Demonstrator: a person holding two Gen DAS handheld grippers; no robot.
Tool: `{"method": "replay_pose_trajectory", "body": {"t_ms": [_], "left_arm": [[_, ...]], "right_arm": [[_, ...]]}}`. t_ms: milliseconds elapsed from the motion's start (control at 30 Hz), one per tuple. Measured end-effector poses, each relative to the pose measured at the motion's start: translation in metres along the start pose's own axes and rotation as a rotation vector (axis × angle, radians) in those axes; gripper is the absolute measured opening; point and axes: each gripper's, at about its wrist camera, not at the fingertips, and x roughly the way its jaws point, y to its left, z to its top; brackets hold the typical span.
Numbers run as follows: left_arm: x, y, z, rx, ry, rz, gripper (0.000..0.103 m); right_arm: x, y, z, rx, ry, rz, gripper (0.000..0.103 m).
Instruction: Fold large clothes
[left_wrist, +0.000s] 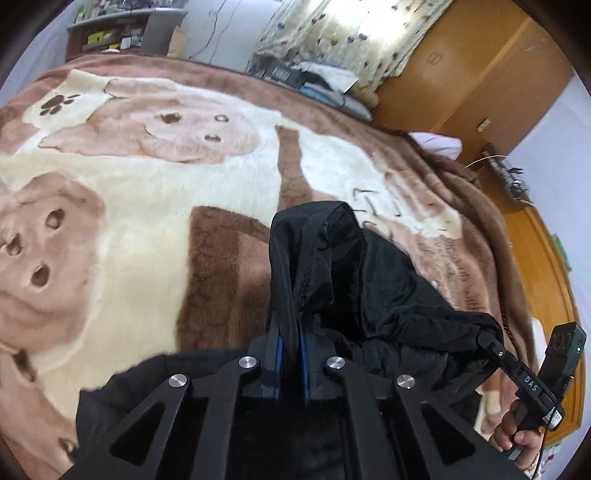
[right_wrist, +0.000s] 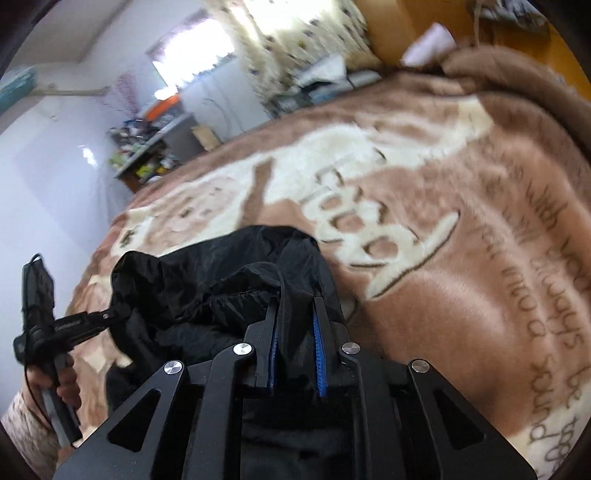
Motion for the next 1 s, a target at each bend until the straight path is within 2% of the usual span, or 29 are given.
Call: {"method": "replay_pose_trajectory", "body": {"t_ms": [100, 133, 233, 300, 400, 500, 533, 700, 767, 900, 1000], "left_arm": [[-0.024, 0.006, -0.014, -0.028, -0.018, -0.043, 0.007], [-0.036, 0.011, -0.024, -0.034, -0.033, -0.08, 0.007], [-0.052, 0.025, -0.049, -0.063, -0.044, -0.115, 0.007], [-0.058, 0.038, -0.065, -0.09, -0.038, -0.11, 0.007], [-0.061, 0.071, -0.098, -0.234, -0.021, -0.141, 0.01], [-0.065, 0.087, -0.119, -0.329, 0.023, -0.156, 0.01], [-0.074, 0.092, -0.128, -0.342, 0.001, -0.144, 0.01], [-0.107, 0.103, -0.153, -0.343, -0.016, -0.114, 0.011], [-0.124, 0.108, -0.163, -0.356, -0.033, -0.11, 0.015], [-0.146, 0.11, -0.178, -0.334, -0.048, -0.096, 0.032], [-0.158, 0.103, -0.179, -0.273, -0.038, -0.053, 0.035]], "right_arm": [[-0.034, 0.021, -0.016, -0.104, -0.068, -0.02, 0.015], [-0.043, 0.028, -0.022, -0.142, -0.086, -0.034, 0.015], [-0.076, 0.049, -0.058, -0.274, -0.145, -0.063, 0.014], [-0.088, 0.056, -0.087, -0.355, -0.154, -0.111, 0.013], [-0.089, 0.053, -0.131, -0.403, -0.104, -0.156, 0.011], [-0.081, 0.037, -0.162, -0.353, -0.039, -0.181, 0.01], [-0.078, 0.033, -0.167, -0.335, -0.027, -0.189, 0.009], [-0.077, 0.024, -0.18, -0.286, -0.013, -0.189, 0.008], [-0.081, 0.015, -0.185, -0.238, -0.001, -0.198, 0.008], [-0.109, -0.005, -0.188, -0.097, -0.012, -0.152, 0.008], [-0.145, -0.014, -0.185, -0.073, -0.051, -0.155, 0.008]]}}
